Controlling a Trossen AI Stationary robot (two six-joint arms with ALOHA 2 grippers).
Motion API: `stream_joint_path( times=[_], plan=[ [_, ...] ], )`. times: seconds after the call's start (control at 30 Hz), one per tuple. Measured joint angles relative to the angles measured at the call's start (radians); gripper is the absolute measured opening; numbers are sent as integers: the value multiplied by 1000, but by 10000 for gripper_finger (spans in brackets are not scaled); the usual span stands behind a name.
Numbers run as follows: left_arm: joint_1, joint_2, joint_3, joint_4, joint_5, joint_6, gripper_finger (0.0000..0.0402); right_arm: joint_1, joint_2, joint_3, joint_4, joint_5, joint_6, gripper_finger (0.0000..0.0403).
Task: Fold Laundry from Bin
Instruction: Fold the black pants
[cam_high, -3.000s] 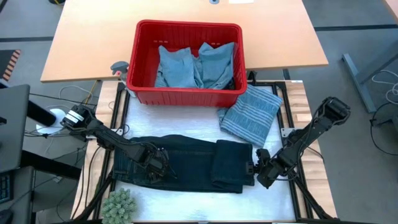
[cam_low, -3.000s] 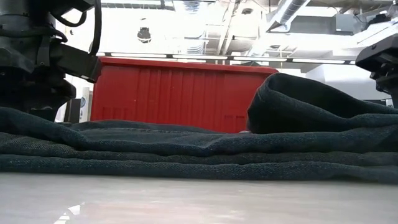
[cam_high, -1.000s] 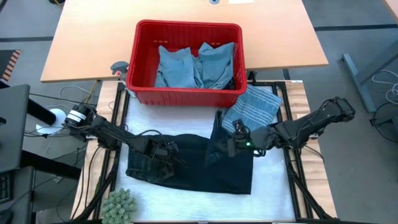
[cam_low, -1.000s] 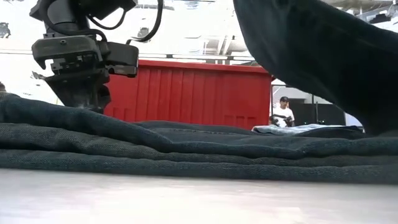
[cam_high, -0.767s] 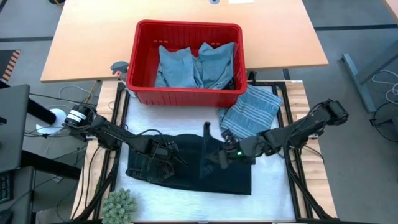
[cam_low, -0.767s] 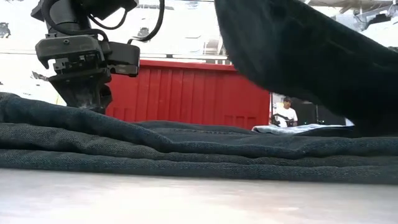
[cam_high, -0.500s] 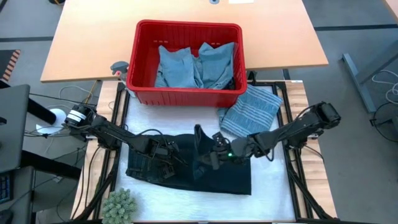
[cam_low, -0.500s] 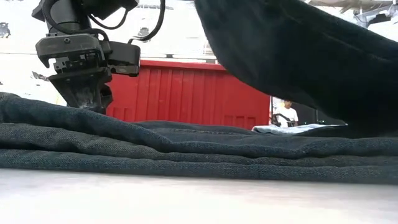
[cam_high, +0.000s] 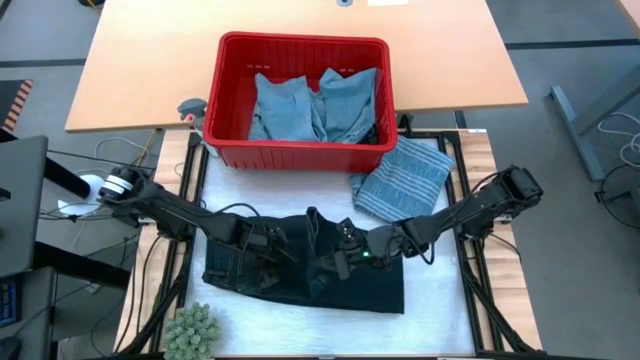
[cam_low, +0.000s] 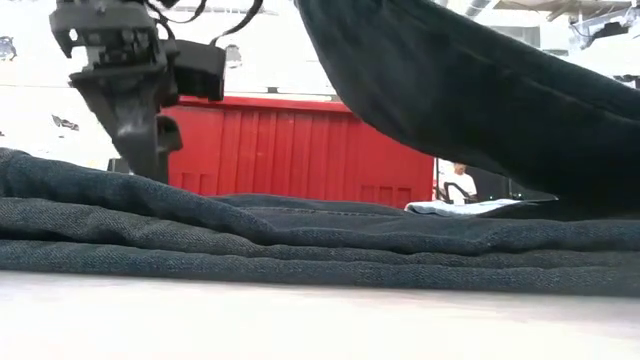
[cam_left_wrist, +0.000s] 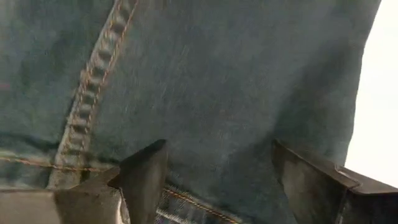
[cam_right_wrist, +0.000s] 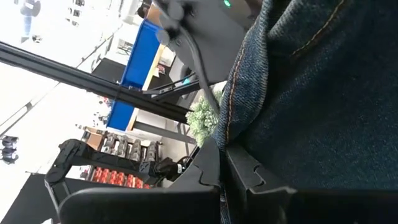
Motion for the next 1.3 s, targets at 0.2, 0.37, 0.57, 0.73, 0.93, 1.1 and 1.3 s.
stream_joint_path(
  times=[0.2,0.37,0.57,0.73,0.93,1.1,1.3],
  plan=[
    [7,-32,94,-190,-4,46,274,8,1,0,-2,2,-5,23],
    [8,-70,204,-438,-32,101,274,8,1,0,-18,3,-6,23],
    [7,-137,309,-661,-129,106,274,2,2,0,-24,4,-30,23],
    [8,-203,344,-654,-233,59,274,-16,2,0,-33,-17,-62,23],
    [8,-238,345,-618,-292,34,274,-28,2,0,-25,-48,-74,23],
    [8,-232,345,-620,-295,35,274,-27,2,0,12,-67,-98,23],
    [8,-227,345,-619,-301,32,274,-48,2,0,29,-88,-119,23]
  ],
)
